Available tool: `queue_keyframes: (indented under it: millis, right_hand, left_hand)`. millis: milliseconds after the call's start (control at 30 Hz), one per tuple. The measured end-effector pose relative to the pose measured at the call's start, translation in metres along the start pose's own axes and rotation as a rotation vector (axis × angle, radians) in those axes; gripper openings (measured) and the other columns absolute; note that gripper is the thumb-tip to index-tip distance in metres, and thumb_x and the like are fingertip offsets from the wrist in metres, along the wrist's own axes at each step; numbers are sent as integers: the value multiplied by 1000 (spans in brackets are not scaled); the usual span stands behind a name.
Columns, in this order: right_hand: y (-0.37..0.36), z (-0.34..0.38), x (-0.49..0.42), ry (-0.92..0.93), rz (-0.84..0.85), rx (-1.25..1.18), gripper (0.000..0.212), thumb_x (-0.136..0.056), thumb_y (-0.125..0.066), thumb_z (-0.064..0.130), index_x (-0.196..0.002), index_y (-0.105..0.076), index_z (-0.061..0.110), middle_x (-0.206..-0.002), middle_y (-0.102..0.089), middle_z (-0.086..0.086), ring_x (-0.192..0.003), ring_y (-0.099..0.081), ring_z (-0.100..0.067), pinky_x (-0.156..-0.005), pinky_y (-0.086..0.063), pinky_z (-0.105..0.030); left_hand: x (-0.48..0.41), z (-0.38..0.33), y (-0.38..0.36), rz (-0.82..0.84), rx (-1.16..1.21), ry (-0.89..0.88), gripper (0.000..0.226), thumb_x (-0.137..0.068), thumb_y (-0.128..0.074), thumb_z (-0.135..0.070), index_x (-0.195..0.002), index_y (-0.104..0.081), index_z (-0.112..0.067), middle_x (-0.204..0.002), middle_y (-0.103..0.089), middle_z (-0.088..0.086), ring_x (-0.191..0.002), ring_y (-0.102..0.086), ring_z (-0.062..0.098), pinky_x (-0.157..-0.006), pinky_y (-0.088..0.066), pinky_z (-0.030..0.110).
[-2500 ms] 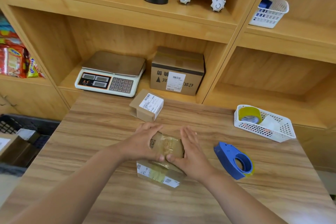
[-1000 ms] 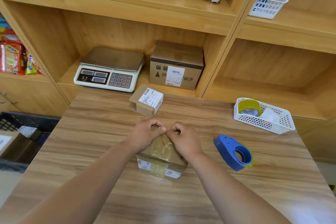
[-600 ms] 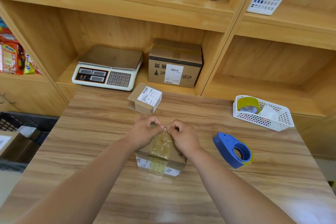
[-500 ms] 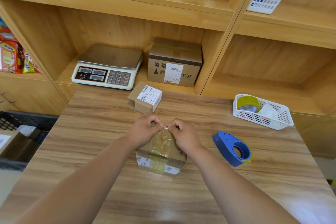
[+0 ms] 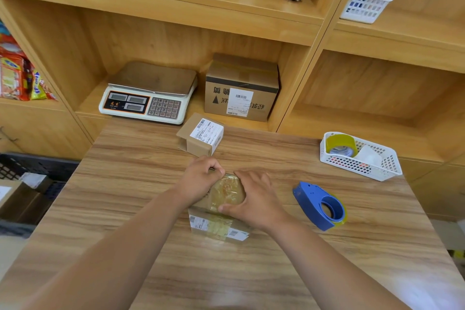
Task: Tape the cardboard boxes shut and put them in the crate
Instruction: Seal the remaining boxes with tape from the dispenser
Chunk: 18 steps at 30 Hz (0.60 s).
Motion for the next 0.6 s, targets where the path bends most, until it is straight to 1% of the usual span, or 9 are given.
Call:
queue_keyframes:
  millis: [100, 167, 233, 267, 333, 367, 433, 500, 600]
  right_hand:
    - [0, -1, -1, 7, -12, -24, 93, -67, -65, 70, -144, -31, 29, -138, -38, 11, -129, -20, -12, -113, -19, -36]
    - [0, -2, -2, 13, -29, -99, 85, -70, -68, 64, -141, -36, 28, -135, -41, 11, -127, -22, -10, -109, -23, -29]
    - [0, -2, -2, 19, -47, -189, 77, -74, -70, 56, -138, -40, 27, -132, -44, 11, -125, -24, -8, -103, -25, -23]
    - [1, -3, -3, 20, -59, -224, 74, -75, -71, 52, -137, -42, 26, -129, -45, 12, -124, -25, -7, -101, -25, -22]
    - [1, -3, -4, 15, -74, -267, 68, -75, -73, 49, -133, -47, 26, -120, -45, 16, -120, -27, -5, -100, -27, -21]
    - [1, -4, -4, 12, -78, -275, 65, -75, -73, 49, -132, -48, 27, -116, -44, 18, -117, -27, -4, -98, -27, -21]
    - [1, -4, -4, 9, -88, -279, 62, -76, -73, 48, -129, -49, 28, -113, -43, 20, -112, -26, -2, -93, -26, -19]
    - [1, -3, -4, 3, -95, -287, 60, -76, -74, 45, -129, -50, 27, -113, -44, 19, -111, -26, -3, -90, -25, -19]
    - [-1, -3, -3, -5, -95, -309, 59, -77, -74, 43, -128, -50, 26, -112, -45, 18, -111, -27, -4, -89, -25, -18]
  left_hand:
    - [0, 1, 1, -29, -37, -21, 25, -90, -60, -20, -68, -59, -31, -90, -58, -8, -101, -50, 16, -89, -41, 32]
    - [-1, 1, 3, -72, -89, -76, 28, -90, -60, -21, -67, -58, -37, -85, -58, -15, -103, -49, 18, -90, -40, 33]
    - [3, -5, 6, -80, -156, -121, 15, -87, -64, -29, -75, -62, -37, -87, -56, -22, -107, -42, 12, -94, -33, 29]
    - [5, -7, 7, -45, -207, -134, 5, -81, -65, -41, -84, -64, -37, -92, -54, -24, -109, -37, 9, -97, -31, 29]
    - [11, -6, 5, 112, -317, -117, 59, -61, -58, -66, -112, -61, -36, -108, -46, -21, -114, -26, 4, -104, -25, 29]
    - [13, -3, 5, 195, -366, -96, 80, -54, -55, -71, -126, -52, -37, -116, -39, -19, -116, -21, 3, -107, -23, 29]
    - [19, -1, 3, 343, -380, -63, 104, -48, -59, -72, -142, -31, -39, -125, -23, -20, -121, -12, 2, -110, -19, 31]
    - [22, 0, 1, 404, -368, -57, 109, -53, -70, -67, -146, -21, -39, -125, -18, -21, -122, -10, 1, -111, -19, 33]
    - [21, -2, 1, 380, -377, -64, 98, -68, -79, -48, -146, -22, -36, -124, -21, -18, -121, -13, 3, -110, -21, 31]
Point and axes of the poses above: each hand's wrist, its own x-axis away from the middle knuckle, its own y-axis out of the back of the hand, z = x × y, the point moved 6 cm from there along -x, towards the middle knuckle
